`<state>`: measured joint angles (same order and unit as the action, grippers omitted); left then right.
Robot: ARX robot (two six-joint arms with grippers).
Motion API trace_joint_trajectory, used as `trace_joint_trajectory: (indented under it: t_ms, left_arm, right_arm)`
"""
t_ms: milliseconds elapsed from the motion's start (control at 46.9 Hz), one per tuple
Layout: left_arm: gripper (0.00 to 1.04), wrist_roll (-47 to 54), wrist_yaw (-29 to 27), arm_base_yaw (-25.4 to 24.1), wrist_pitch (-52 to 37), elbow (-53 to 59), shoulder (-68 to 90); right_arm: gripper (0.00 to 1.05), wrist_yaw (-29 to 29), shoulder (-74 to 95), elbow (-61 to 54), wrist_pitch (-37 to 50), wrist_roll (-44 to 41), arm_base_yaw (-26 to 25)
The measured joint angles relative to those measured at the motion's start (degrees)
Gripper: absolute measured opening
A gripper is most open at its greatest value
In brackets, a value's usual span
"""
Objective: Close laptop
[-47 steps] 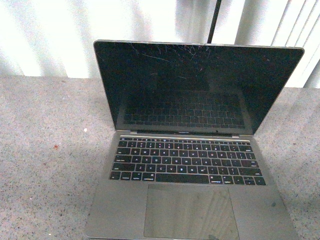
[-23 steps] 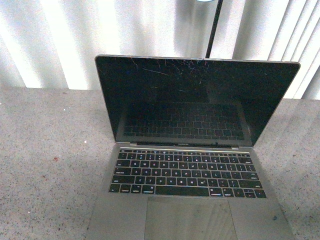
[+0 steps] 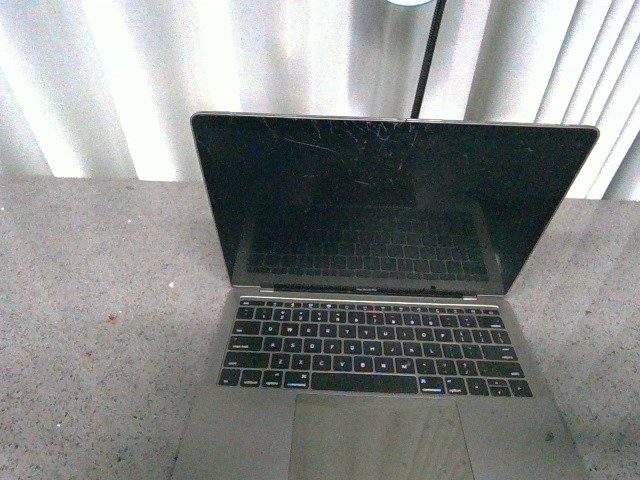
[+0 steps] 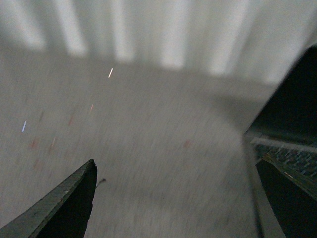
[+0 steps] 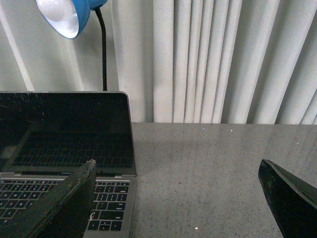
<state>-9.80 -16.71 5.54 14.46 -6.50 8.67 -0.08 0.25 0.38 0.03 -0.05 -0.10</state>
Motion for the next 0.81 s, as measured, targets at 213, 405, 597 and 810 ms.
trace_joint_trajectory:
  t_ms: [213,405,597,810]
  left_arm:
    - [0.98,-10.0,-5.1,3.3,-0.3,-1.4,2.0]
    - [0.98,-11.0,-6.2,7.8,-8.1,-1.4,5.7]
    - [0.98,-6.4,1.3,4.9,-26.3,-1.3,19.2]
    - [0.98,4.7,11.7,-2.2,-44.5,-5.5,36.9]
  right_arm:
    - [0.97,9.3,5.8,0.5,2.5,11.5,1.6]
    - [0.97,3.6,16.7,0.7,14.5,12.1,-3.3]
    - [0.97,-4.6,37.6,4.5,33.2,7.6,-9.0]
    - [0.97,-12.2,58.6,14.3,42.4,-1.4,-13.8]
